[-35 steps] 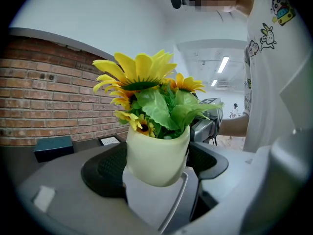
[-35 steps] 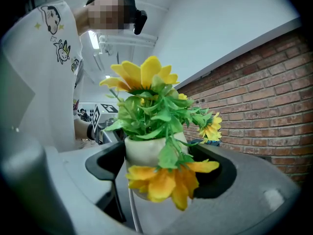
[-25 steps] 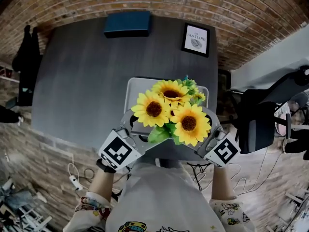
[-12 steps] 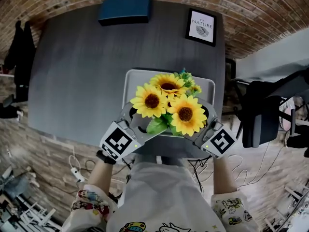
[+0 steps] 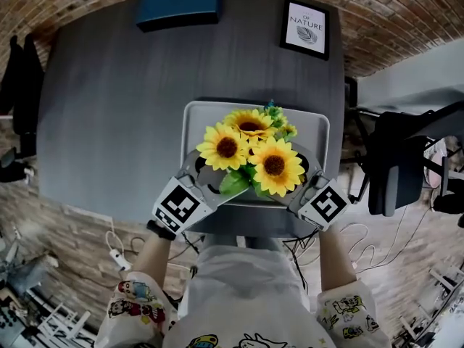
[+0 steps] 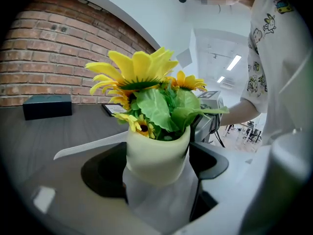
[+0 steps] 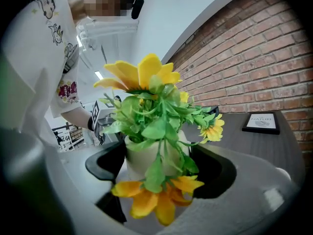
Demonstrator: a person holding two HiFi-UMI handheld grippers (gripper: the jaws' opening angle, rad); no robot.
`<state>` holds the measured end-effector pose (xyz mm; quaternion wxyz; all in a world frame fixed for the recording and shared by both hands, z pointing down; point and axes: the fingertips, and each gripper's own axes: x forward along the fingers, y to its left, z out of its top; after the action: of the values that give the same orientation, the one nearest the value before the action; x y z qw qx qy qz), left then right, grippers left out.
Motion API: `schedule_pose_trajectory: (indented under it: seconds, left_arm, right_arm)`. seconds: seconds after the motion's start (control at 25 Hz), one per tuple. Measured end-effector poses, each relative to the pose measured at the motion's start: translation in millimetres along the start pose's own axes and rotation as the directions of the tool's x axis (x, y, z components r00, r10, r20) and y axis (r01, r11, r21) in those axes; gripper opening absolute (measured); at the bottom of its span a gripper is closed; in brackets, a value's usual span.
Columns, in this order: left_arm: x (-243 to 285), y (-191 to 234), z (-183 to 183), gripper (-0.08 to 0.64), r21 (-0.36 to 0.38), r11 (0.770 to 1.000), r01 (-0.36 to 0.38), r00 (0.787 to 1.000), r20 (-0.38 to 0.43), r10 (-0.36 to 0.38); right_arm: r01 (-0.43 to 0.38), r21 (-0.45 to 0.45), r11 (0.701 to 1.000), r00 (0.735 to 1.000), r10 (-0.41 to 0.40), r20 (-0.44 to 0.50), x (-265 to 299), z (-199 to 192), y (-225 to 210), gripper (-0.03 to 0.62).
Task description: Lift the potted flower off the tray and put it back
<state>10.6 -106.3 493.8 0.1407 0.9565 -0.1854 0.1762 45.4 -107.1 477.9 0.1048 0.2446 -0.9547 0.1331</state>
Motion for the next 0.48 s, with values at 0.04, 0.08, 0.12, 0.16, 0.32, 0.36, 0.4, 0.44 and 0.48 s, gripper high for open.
schedule_pose_trajectory:
  seconds: [0.04,0.08,0.12,0.16,0.32,0.36,0.4,0.44,0.48]
  left_arm:
    - [1.9,0.1,-2.8,0.417,0.004,1.000,0.003,1.000,-0.008,-0.003]
    - [3.9,0.2,-5.5,0.417,0.008,1.000,0.006,1.000,-0.015,-0.005]
    - [5.9,0.4,-7.9,0.417,0.011,1.000,0.008,1.000,-0.020,-0.008]
    - [7.8,0.7,-10.0,0.417,0.012,1.000,0.011,1.000,-0.024,-0.011]
    - [13.9,1.4,-16.7,0.417,0.010,1.000,0.018,0.999,-0.027,-0.018]
    - [14.9,1.3,-18.9,0.417,0.013,1.000,0.019,0.999,-0.030,-0.018]
    - [15.8,1.2,-20.9,0.417,0.019,1.000,0.018,0.999,-0.035,-0.017]
    - [16.6,0.9,-22.4,0.417,0.024,1.000,0.017,0.999,-0.038,-0.016]
    - [17.3,0.6,-23.1,0.417,0.029,0.999,0.016,0.999,-0.038,-0.015]
  right_arm:
    - [0.002,0.002,1.000,1.000,-0.002,-0.007,0.3,-3.5,-0.7,0.422]
    - [0.005,0.004,1.000,1.000,-0.005,-0.013,0.3,-6.8,-1.6,0.423]
    - [0.007,0.006,1.000,1.000,-0.007,-0.018,0.3,-9.7,-2.7,0.422]
    - [0.009,0.010,1.000,1.000,-0.009,-0.022,0.3,-12.3,-3.9,0.422]
    - [0.011,0.019,1.000,0.999,-0.011,-0.037,0.0,-21.4,-7.0,0.422]
    - [0.012,0.017,1.000,0.999,-0.011,-0.042,0.3,-23.6,-7.2,0.422]
    - [0.013,0.014,1.000,0.999,-0.012,-0.046,0.8,-25.5,-7.2,0.422]
    - [0.012,0.010,1.000,0.999,-0.012,-0.048,1.1,-26.6,-7.2,0.422]
    - [0.010,0.003,1.000,0.999,-0.010,-0.047,1.2,-26.8,-7.1,0.422]
